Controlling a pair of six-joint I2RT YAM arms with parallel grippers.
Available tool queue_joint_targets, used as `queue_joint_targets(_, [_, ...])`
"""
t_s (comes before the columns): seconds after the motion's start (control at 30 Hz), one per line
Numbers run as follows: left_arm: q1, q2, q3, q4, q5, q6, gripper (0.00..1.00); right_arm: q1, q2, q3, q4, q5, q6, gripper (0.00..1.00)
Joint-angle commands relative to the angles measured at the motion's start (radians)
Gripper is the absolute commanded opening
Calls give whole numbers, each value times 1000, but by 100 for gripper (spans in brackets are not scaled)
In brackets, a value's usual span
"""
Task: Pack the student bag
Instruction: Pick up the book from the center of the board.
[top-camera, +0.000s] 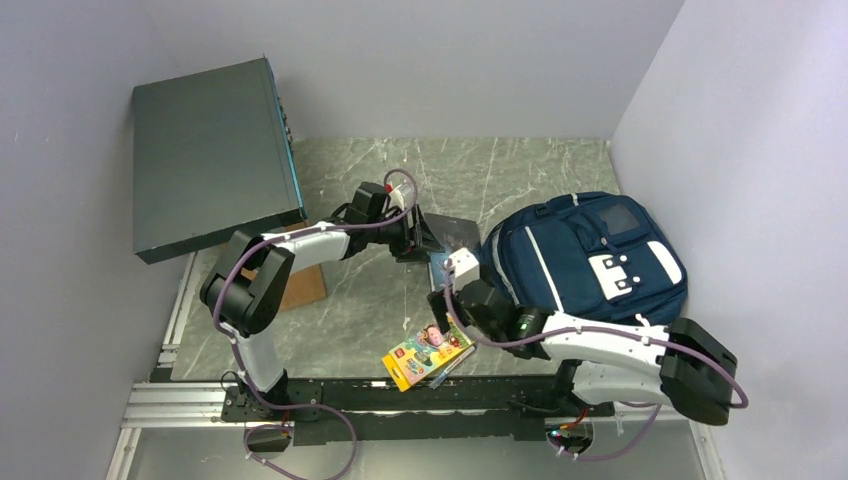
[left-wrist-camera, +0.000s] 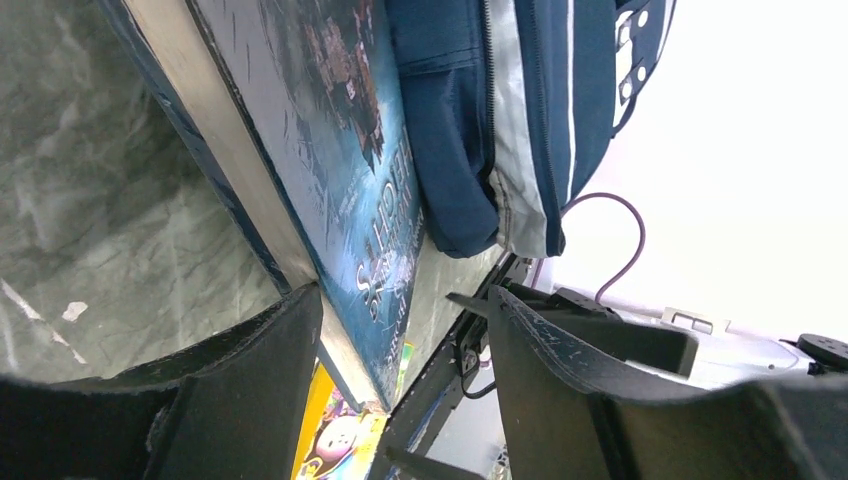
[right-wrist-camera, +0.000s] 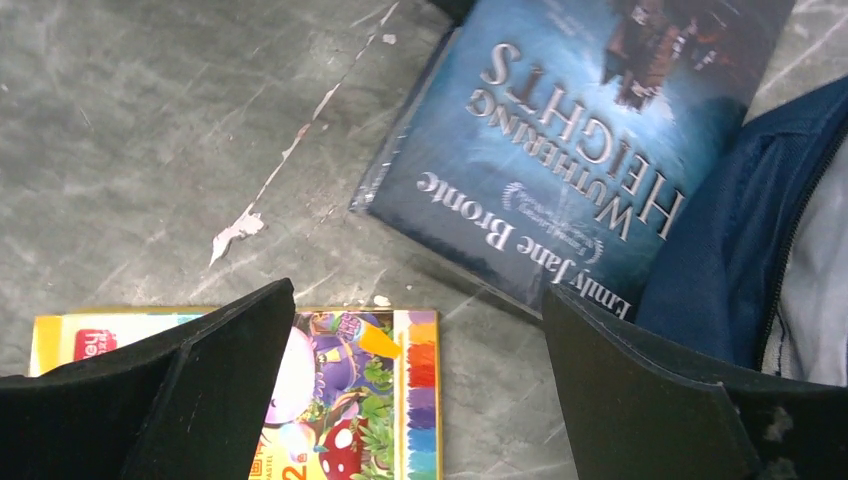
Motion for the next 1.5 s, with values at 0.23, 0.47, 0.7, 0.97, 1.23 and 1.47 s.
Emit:
queue_joint_targets(0.23, [-48,-55,68,91,80,-28,65,202,404,257,-61,777,-60,93])
queue_joint_targets(0.47, [-48,-61,66,80,76,-20,66,206,537,279,119,890,-180,56])
queue_joint_targets(0.7, [-45,-121,69,34,70,30,71,206,551,260,118,867,-142,17])
queue_joint_targets(0.97, [-8,-408,98,-234,-48,278,90,206,332,215,88,800,-106,0])
queue_joint_targets(1.23, [43,-736,150,-423,-235,533,96,100,-83,118,123,401,-77,0])
queue_joint_targets(1.47, [43,-901,67,-451,-231,704,100,-352,-208,144,42,-601,172,0])
